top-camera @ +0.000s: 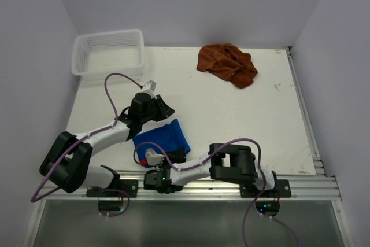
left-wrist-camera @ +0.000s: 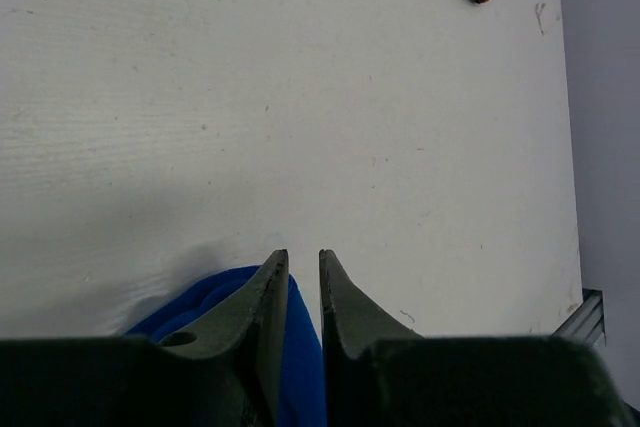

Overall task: Roll the towels
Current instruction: Roll the towel

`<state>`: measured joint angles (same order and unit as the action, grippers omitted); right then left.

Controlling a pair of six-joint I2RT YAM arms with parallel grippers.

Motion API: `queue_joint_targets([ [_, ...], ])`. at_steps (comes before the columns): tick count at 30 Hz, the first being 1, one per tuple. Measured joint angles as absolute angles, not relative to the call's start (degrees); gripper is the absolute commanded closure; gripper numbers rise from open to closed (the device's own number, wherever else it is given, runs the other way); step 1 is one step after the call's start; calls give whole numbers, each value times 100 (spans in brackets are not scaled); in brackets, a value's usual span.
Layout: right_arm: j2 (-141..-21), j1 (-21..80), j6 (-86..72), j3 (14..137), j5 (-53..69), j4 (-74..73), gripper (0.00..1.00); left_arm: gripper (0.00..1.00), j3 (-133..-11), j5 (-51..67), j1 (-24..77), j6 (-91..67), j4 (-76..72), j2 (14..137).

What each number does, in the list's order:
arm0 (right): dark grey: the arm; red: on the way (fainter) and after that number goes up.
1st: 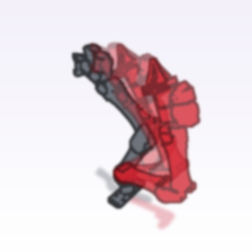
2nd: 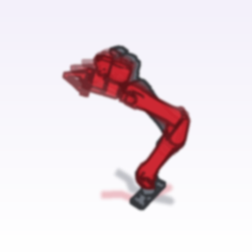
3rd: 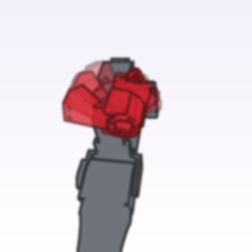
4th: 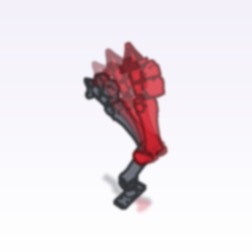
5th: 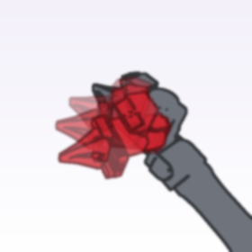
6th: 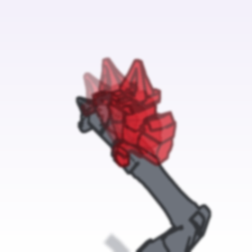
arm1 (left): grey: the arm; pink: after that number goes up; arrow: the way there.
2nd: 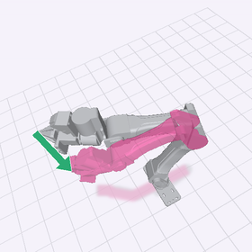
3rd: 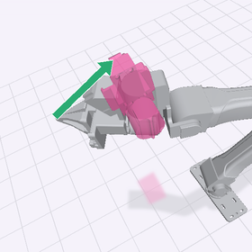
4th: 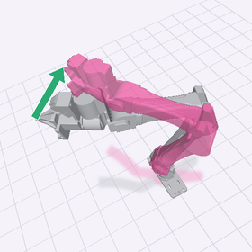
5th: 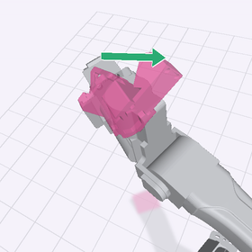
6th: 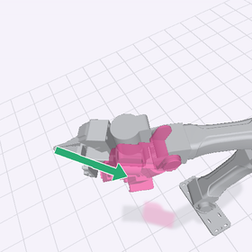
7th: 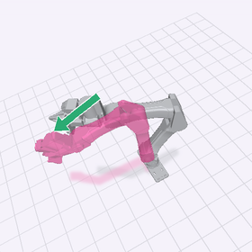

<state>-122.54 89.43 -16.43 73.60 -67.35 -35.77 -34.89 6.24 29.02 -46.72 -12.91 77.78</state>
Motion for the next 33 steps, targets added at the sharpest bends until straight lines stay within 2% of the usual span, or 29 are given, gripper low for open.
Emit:
queue_joint_targets([
  [11,-12267,8919,-1533,7461,-6650,-3573,100,97,-3341,1653,3420,-4587,-2189,7977],
  [16,-12267,8877,-1476,7485,-6639,-3566,100,100,-3085,1909,3540,-4504,-2342,8167],
  [26,-12344,8855,-1192,7513,-6608,-3586,100,100,-2624,1925,3531,-4388,-2650,8678],
  [31,-12337,8842,-1188,7522,-6595,-3583,85,100,-2591,1872,3522,-4390,-3011,8934],
  [33,-12296,8831,-1203,7518,-6547,-3570,76,100,-2589,1876,3496,-4390,-3140,9050],
])
